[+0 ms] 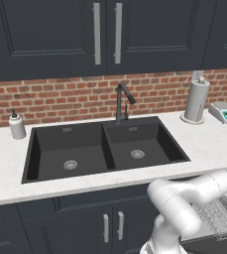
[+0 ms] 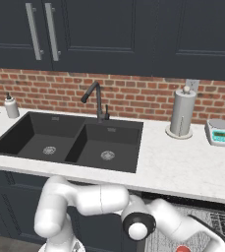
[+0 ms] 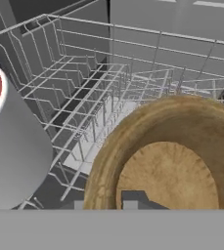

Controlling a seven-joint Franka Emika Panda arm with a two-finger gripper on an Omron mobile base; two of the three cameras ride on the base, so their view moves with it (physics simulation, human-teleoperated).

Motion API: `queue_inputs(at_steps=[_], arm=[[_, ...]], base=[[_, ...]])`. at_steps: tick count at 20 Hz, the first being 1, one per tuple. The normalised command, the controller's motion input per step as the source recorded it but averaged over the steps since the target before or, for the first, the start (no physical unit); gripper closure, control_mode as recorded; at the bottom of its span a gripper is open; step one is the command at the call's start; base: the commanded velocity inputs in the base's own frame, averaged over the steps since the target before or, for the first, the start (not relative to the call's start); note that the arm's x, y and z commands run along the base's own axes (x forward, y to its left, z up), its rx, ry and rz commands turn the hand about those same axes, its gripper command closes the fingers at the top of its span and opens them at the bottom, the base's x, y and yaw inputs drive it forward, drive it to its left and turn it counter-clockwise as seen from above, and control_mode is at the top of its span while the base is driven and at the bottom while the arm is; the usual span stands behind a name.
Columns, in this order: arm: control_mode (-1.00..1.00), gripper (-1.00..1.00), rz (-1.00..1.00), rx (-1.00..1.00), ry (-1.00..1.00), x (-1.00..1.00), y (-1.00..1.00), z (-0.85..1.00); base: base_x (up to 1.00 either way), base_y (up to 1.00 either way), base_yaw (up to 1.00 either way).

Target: Pick up the cup and bowl from the counter, place them in the dishwasher, and close the dishwasher door.

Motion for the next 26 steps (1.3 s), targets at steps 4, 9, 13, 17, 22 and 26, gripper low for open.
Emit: queue_inputs(at_steps=[4, 9, 13, 17, 22, 26], arm=[[-1.00, -1.00, 0.00, 0.02, 0.00, -0.21, 0.00, -0.01], [-1.00, -1.00, -0.04, 0.00, 0.02, -0.18, 0.00, 0.24], [-1.00, -1.00, -0.09, 0.00, 0.14, -0.17, 0.03, 0.51], [-1.00, -1.00, -0.08, 0.00, 0.17, -0.10, 0.11, 0.77], [-1.00, -1.00, -0.07, 0.00, 0.09, -0.50, 0.18, 0.58], [-1.00, -1.00, -0.09, 0.00, 0.07, -0.95, 0.35, 0.36]], base=[[0.00, 0.00, 0.00], [0.00, 0.00, 0.00], [0.00, 0.00, 0.00], [0.00, 0.00, 0.00], [0.00, 0.00, 0.00], [0.00, 0.00, 0.00]])
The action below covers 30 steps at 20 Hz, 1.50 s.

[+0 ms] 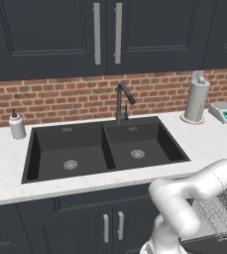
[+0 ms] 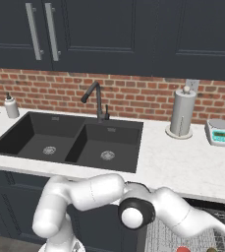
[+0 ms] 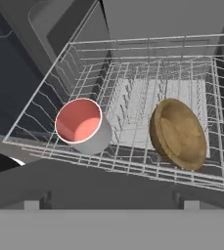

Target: Pick up the cup and bowl from the counter, place them in the dishwasher, and close the dishwasher door.

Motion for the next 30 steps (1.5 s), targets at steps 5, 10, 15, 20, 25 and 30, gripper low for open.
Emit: queue_inputs(at_steps=[5, 10, 15, 20, 25, 30], arm=[[-1.00, -1.00, -0.13, 0.00, 0.05, -0.86, 0.37, 0.84], [-1.00, -1.00, -0.14, 0.00, 0.07, -0.85, 0.25, 0.96], [-1.00, -1.00, -0.11, 0.00, 0.11, -0.99, 0.06, 0.67], [-1.00, -1.00, -0.08, 0.00, 0.11, -0.75, 0.00, 0.25], [-1.00, -1.00, -0.02, 0.00, 0.10, 0.01, 0.00, -0.06], [-1.00, -1.00, 0.00, 0.00, 0.15, 0.39, 0.00, -0.21]], base=[[0.00, 0.00, 0.00], [0.00, 0.00, 0.00], [0.00, 0.00, 0.00], [0.00, 0.00, 0.00], [0.00, 0.00, 0.00], [0.00, 0.00, 0.00]])
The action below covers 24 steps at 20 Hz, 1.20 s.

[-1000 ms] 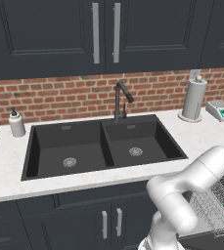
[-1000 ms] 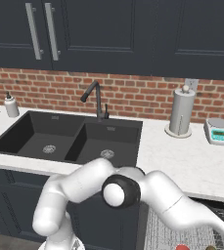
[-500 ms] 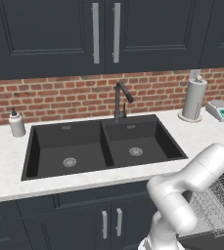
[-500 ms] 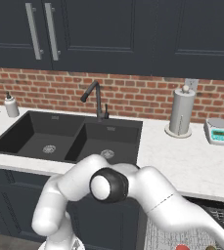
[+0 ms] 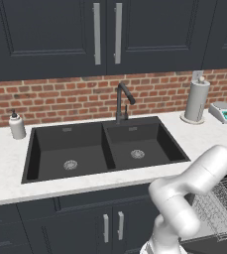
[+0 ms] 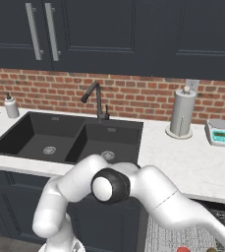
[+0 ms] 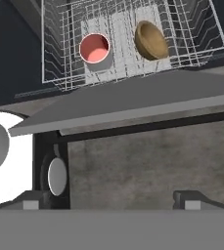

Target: Pick up the cup and bowl from the counter, place them in the dishwasher, and close the dishwasher door.

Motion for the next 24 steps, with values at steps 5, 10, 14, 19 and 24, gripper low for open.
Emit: queue_inputs(at_steps=[5, 10, 14, 19, 24], arm=[[-1.00, -1.00, 0.00, -0.01, 0.15, 0.32, 0.10, -0.64], [-1.00, -1.00, 0.00, -0.01, 0.05, 0.44, 0.10, -0.73], [-1.00, -1.00, 0.02, -0.02, 0.00, 0.47, 0.19, -0.62], [-1.00, -1.00, 0.04, -0.04, 0.00, 0.24, 0.23, -0.76], [-1.00, -1.00, 0.04, -0.03, -0.02, 0.25, 0.13, -0.59]], base=[[0.00, 0.00, 0.00], [0.00, 0.00, 0.00], [0.00, 0.00, 0.00], [0.00, 0.00, 0.00], [0.00, 0.00, 0.00]])
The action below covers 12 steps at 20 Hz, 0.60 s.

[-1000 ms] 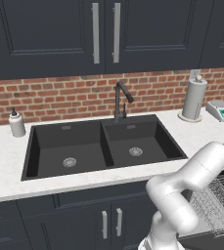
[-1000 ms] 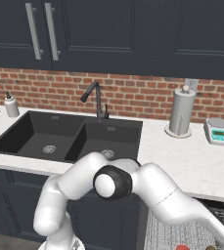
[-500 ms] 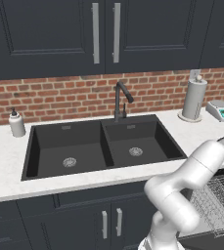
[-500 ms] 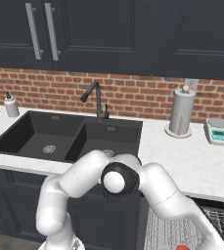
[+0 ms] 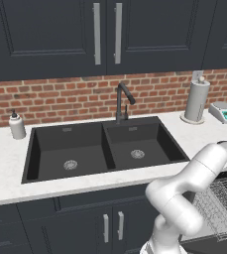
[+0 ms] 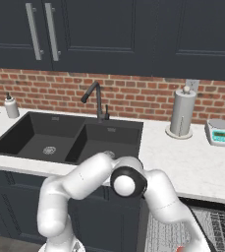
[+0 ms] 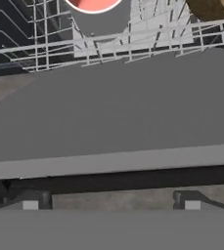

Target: Pick up the cup and bowl from the counter, place them in the dishwasher, and close the dishwasher door.

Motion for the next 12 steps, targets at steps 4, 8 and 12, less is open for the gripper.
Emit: queue_inputs(at_steps=[4, 8, 12], arm=[[-1.00, -1.00, 0.03, -0.01, -0.05, 0.36, 0.07, -0.39], [-1.00, -1.00, 0.04, 0.00, -0.07, 0.42, 0.01, -0.40], [-1.00, -1.00, 0.05, 0.00, -0.11, 0.55, 0.00, -0.43]], base=[[0.00, 0.00, 0.00], [0.00, 0.00, 0.00], [0.00, 0.00, 0.00]])
